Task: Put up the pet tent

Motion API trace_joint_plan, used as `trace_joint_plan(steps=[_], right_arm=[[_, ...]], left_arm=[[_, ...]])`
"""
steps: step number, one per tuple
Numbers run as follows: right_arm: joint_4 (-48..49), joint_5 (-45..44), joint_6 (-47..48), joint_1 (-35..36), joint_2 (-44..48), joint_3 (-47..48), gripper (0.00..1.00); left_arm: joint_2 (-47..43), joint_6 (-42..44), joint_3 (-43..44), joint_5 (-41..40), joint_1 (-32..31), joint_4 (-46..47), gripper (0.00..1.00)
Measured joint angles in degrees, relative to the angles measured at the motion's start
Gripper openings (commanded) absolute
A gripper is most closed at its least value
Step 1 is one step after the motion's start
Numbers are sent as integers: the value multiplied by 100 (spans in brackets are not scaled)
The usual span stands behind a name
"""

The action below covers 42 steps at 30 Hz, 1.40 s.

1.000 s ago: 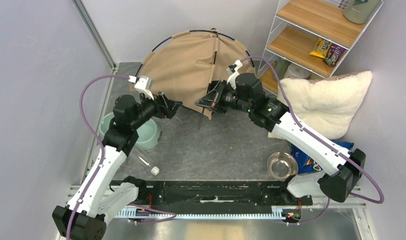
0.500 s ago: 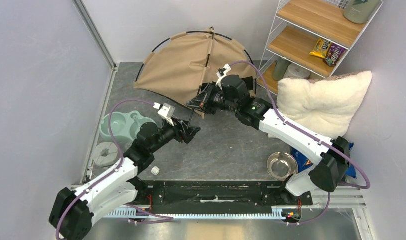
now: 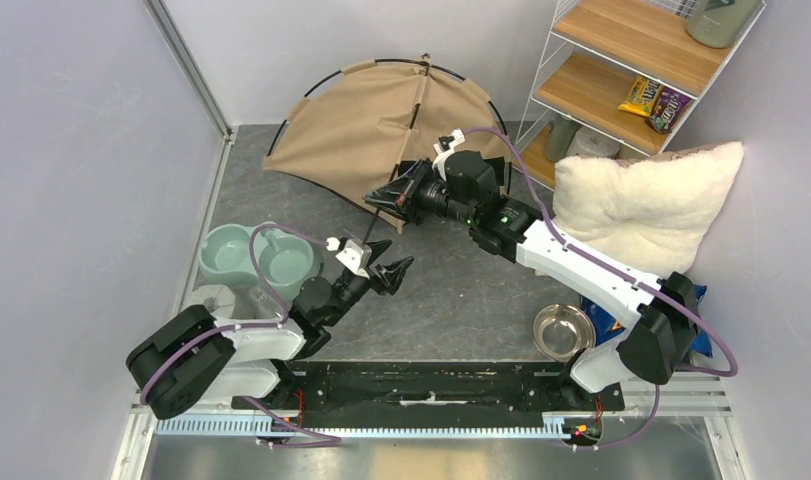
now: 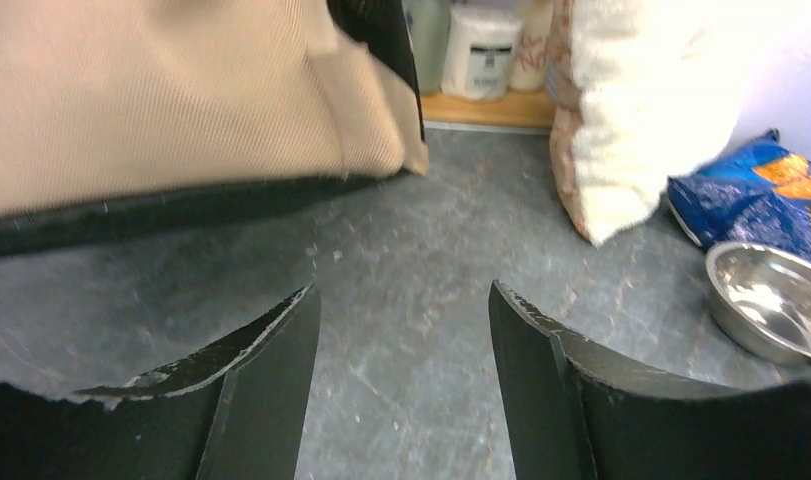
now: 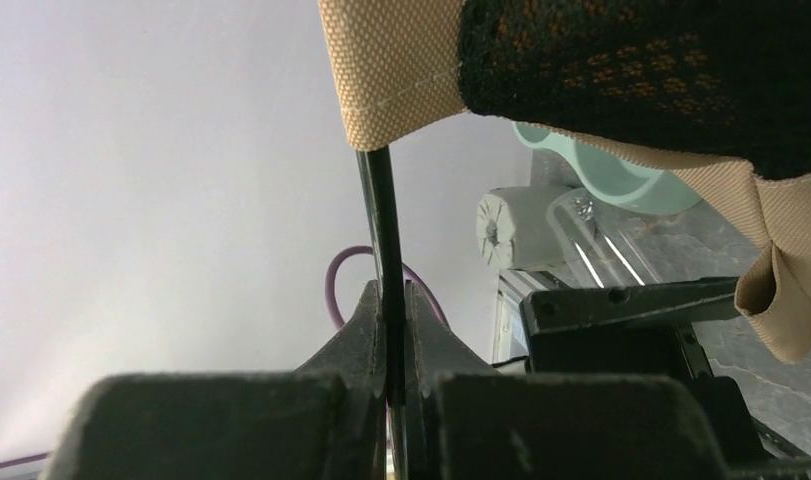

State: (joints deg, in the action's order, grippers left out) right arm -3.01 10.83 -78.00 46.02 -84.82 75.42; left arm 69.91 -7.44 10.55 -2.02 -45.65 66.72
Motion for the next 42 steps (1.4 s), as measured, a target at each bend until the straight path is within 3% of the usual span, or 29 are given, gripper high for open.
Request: trace_joint_plan(steps=[9, 15, 20, 29, 31, 32, 42], right_arm=[[243, 153, -221, 0, -63, 0, 0], [417, 186, -315, -7, -66, 2, 0], [507, 240, -365, -11, -66, 0, 0], [595, 286, -411, -7, -66, -2, 0], [595, 289, -411, -4, -66, -2, 0], [595, 289, -411, -7, -66, -2, 0], [601, 330, -267, -4, -46, -44, 0]], left_arm=[[490, 990, 232, -1128, -566, 1429, 68], [1001, 1300, 560, -1742, -717, 1725, 54], [1110, 1464, 752, -2138, -721, 1744, 52], [1167, 1659, 863, -2415, -721, 1762, 22], [1167, 1681, 863, -2490, -721, 1766, 4], [1167, 1694, 863, -2496, -721, 1766, 2], [1001, 1716, 719, -2483, -721, 1759, 2]])
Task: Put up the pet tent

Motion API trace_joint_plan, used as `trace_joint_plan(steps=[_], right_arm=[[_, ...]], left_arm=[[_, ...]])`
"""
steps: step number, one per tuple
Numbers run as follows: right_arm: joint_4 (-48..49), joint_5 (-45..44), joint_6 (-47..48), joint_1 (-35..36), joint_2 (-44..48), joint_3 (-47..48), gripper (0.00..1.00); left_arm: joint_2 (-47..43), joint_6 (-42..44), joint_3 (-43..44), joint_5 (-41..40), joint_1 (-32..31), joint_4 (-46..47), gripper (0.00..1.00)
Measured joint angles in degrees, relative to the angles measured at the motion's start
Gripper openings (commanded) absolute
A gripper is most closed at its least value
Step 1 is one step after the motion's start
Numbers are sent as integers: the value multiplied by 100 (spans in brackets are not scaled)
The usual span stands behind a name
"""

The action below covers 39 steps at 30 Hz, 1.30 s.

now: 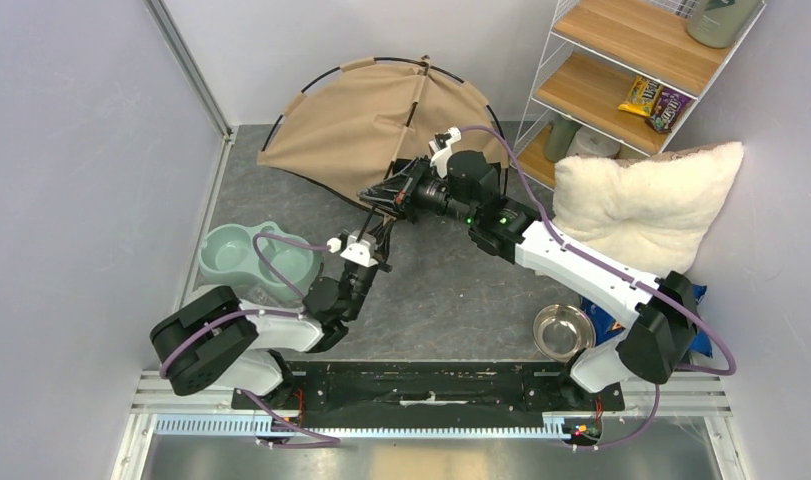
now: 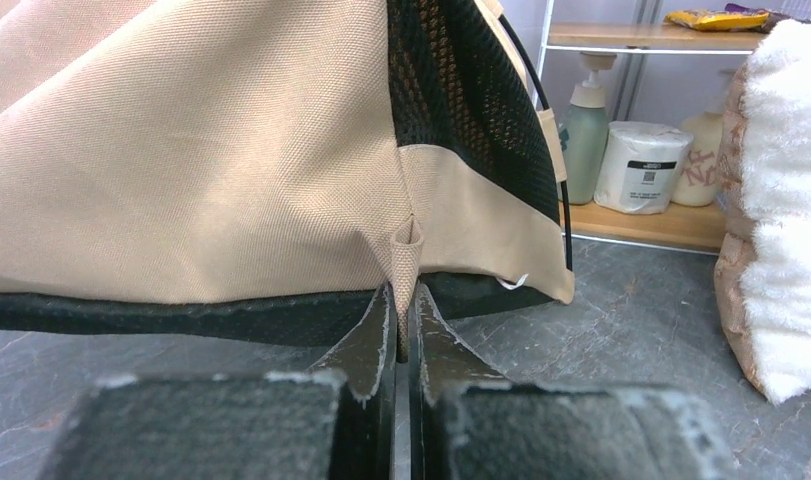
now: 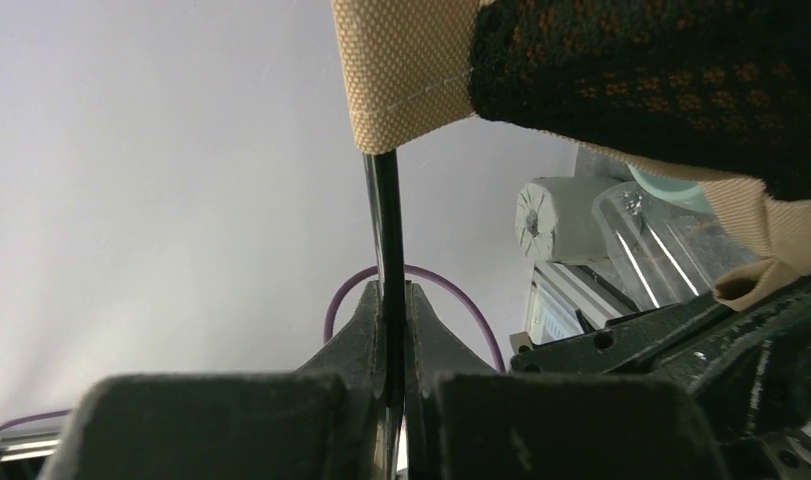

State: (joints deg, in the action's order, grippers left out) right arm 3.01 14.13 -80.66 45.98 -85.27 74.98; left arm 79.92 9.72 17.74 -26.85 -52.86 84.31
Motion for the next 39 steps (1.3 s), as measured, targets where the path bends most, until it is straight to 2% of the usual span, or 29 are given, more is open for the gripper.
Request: trace_joint_plan(steps=[4, 9, 16, 23, 29, 39], right_arm=[[4, -13, 236, 2, 105, -118, 0], [-50, -173, 743, -9, 354, -345, 0], [85, -684, 1488, -13, 472, -658, 0], [503, -1174, 1902, -13, 472, -813, 0], [706, -1423, 2188, 4, 461, -822, 0], [817, -1777, 2494, 26, 92, -822, 0]], left_arm=[[-286, -52, -223, 48, 0, -149, 2], [-1086, -319, -356, 157, -2, -817, 2], [-2570, -944, -332, 234, -2, -2708, 2], [-3294, -1329, -275, 380, -2, -4098, 2], [-3626, -1443, -264, 525, 2, -4527, 2], [-3687, -1449, -260, 660, 2, -4826, 2]])
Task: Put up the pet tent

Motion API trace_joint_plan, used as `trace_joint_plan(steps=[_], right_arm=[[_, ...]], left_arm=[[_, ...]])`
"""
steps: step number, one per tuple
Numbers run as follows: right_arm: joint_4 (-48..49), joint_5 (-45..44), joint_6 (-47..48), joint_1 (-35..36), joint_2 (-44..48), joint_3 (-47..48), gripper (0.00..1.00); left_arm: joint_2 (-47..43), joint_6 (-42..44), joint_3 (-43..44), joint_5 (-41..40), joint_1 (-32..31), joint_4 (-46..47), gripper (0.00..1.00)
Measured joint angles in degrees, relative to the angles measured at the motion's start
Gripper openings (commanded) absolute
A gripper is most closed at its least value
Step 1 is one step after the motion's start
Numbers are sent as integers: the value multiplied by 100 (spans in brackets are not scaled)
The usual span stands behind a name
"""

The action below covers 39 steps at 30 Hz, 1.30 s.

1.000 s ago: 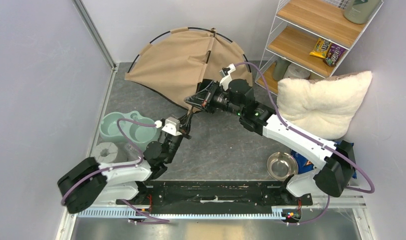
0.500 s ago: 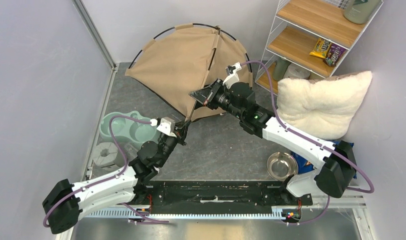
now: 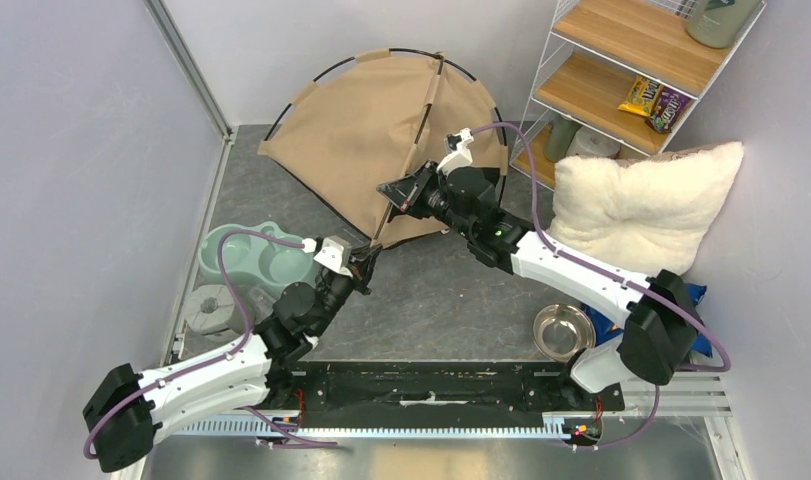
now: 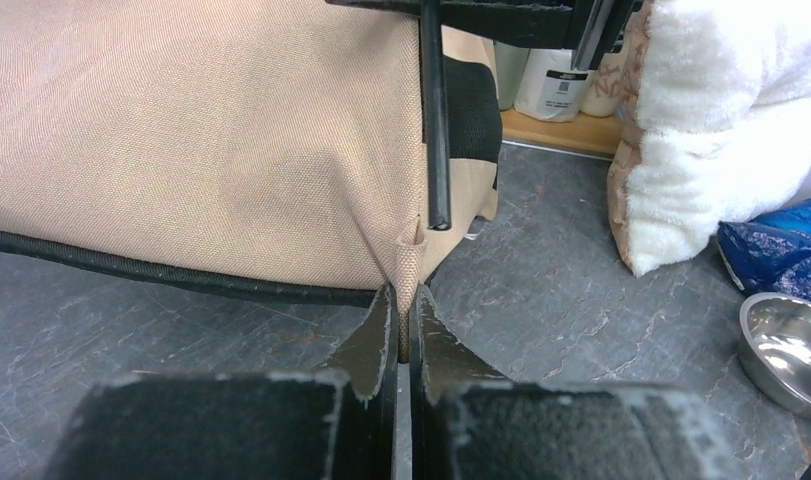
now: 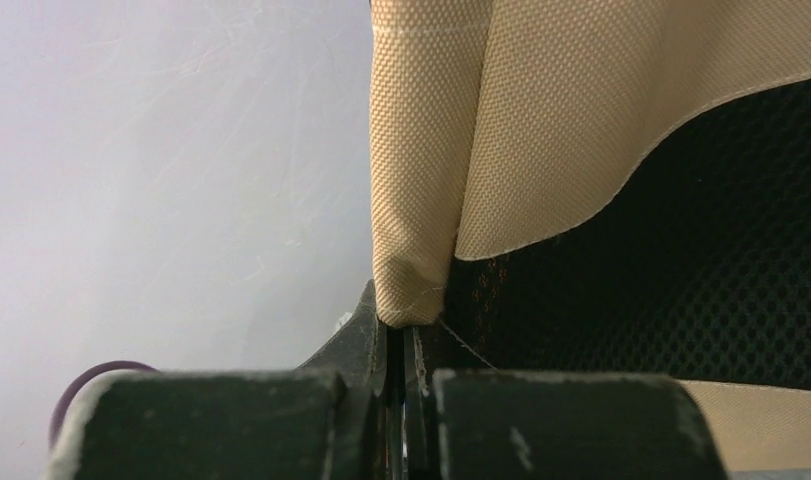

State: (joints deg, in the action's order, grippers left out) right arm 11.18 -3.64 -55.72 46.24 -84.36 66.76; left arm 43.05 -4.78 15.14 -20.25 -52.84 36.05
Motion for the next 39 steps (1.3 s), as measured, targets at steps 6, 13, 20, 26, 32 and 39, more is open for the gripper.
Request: trace_joint_plan(steps=[6, 13, 20, 26, 32, 39], right_arm=[[44, -155, 76, 7, -111, 0, 0], [125, -249, 136, 17, -210, 0, 0], [149, -258, 157, 26, -254, -44, 0], [168, -280, 291, 76, -254, -96, 0], [251, -573, 485, 275, -251, -177, 0], [317, -942, 688, 411, -251, -203, 0]], left_arm=[[0, 0, 0, 42, 0, -42, 2], [-105, 0, 0, 37, 0, -94, 2], [-133, 0, 0, 17, 2, -243, 2], [-144, -57, 59, -70, 0, -472, 2], [-142, -203, 442, -63, 0, -1158, 2], [-142, -319, 752, -66, 0, -1818, 9]])
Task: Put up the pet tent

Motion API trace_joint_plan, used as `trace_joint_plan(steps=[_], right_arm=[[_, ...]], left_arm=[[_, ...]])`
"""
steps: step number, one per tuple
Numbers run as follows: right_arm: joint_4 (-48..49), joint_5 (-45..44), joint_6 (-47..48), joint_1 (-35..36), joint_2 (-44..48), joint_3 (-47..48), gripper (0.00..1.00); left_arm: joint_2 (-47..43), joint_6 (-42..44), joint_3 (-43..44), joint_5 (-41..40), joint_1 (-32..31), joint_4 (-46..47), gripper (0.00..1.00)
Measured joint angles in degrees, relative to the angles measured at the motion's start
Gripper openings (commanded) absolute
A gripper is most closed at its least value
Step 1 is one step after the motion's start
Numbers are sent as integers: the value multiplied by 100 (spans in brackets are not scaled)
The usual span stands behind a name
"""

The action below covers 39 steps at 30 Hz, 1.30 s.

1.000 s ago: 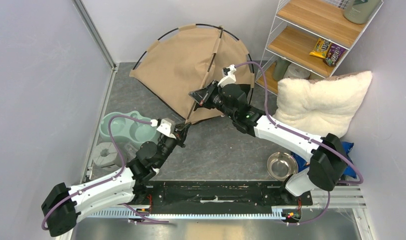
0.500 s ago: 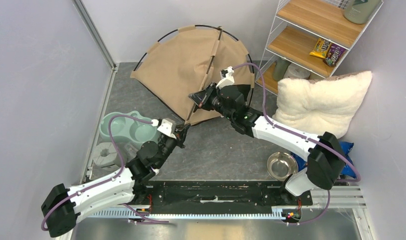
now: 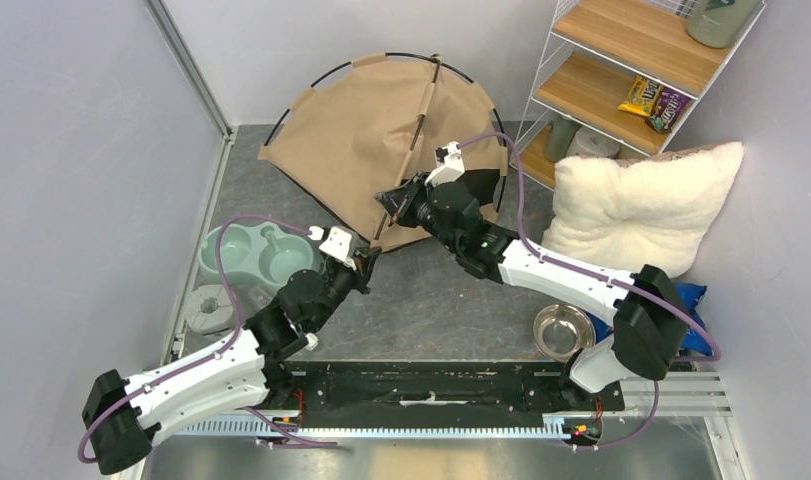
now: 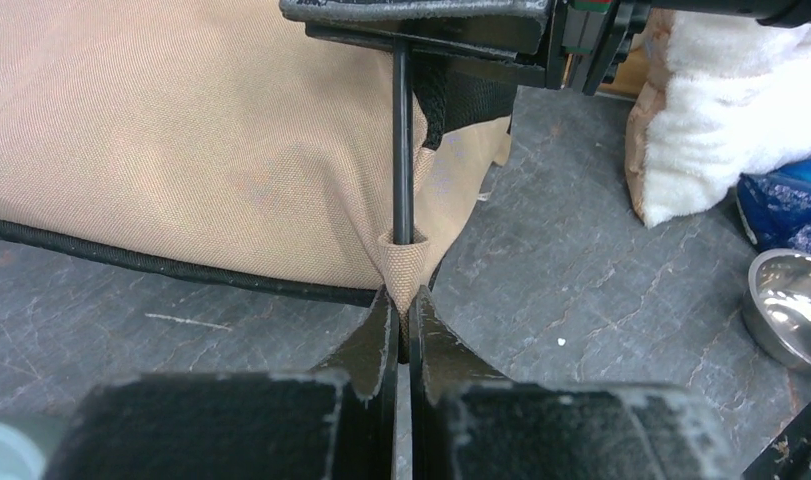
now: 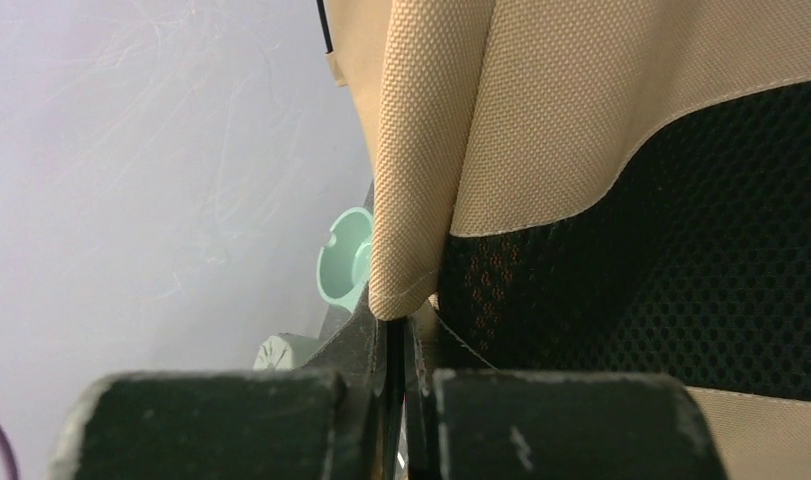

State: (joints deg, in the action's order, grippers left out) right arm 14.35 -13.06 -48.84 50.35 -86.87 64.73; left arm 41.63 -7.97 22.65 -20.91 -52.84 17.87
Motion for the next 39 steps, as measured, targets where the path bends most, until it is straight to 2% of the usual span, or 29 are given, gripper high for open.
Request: trace_joint_plan(steps=[3, 7, 16, 18, 21, 24, 27, 31, 35, 39], right_arm=[[31, -179, 144, 87, 0, -48, 0], [-26, -337, 503, 247, -37, -214, 0], [-138, -275, 1220, 599, -437, -704, 2], [-168, -195, 1307, 645, -448, -767, 12], [-330, -96, 1346, 667, -442, -778, 34], [-798, -26, 1294, 669, -348, -809, 55], [-1421, -42, 1268, 673, -70, -852, 70], [-2164, -184, 1349, 671, 686, -855, 81], [-2730, -385, 1515, 671, 1403, -750, 82], [-3104, -660, 1751, 658, 1674, -330, 81]], left_arm=[[0, -52, 129, 0, 0, -358, 28], [-11, -127, 431, 50, -2, -682, 43], [-525, -155, 1062, -127, -4, -1021, 51], [-608, -155, 1084, -260, -4, -1147, 52], [-645, -153, 1150, -470, -4, -1366, 53], [-656, -149, 1272, -732, -7, -1622, 55], [-704, -140, 1436, -968, -7, -1921, 57], [-866, -136, 1711, -1263, -7, -2341, 59], [-1054, -131, 1963, -1515, -7, -2752, 59], [-1303, -131, 2081, -1687, -7, -3018, 59]])
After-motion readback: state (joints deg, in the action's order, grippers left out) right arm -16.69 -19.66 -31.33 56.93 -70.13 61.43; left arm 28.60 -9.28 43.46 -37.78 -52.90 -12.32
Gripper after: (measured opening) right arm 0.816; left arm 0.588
